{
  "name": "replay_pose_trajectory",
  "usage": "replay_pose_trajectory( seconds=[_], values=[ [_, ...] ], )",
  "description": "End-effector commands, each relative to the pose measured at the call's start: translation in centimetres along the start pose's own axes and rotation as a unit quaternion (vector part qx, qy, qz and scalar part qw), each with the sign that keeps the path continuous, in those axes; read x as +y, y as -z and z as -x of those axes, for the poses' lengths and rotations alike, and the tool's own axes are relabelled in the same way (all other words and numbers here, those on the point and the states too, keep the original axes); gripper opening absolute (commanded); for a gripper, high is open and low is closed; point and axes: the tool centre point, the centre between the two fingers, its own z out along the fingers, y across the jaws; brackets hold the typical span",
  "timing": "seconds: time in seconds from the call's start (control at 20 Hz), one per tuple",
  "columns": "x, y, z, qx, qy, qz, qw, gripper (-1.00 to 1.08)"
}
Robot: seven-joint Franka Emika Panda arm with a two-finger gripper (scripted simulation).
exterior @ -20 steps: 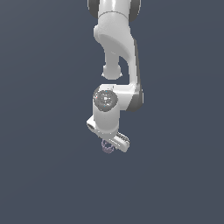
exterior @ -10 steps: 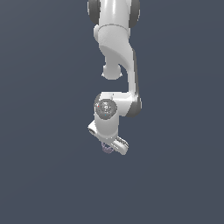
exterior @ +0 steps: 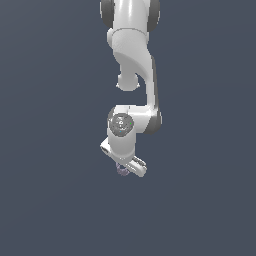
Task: Pick up the object and move it to a goal position.
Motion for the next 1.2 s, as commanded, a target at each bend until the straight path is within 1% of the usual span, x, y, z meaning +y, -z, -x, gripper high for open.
replay_pose_trajectory(
  seconds=[0.0, 0.3, 0.6, 0.85, 1.15],
  values=[
    [0.0, 0.0, 0.0, 0.000, 0.000, 0.000, 1.0000, -1.00],
    [0.1, 0.5, 0.2, 0.000, 0.000, 0.000, 1.0000, -1.00],
    [0.3, 2.6, 1.2, 0.000, 0.000, 0.000, 1.0000, -1.00],
    [0.6, 5.5, 2.5, 0.000, 0.000, 0.000, 1.0000, -1.00],
    [1.3, 10.6, 4.8, 0.000, 0.000, -0.001, 1.0000, -1.00]
  ],
)
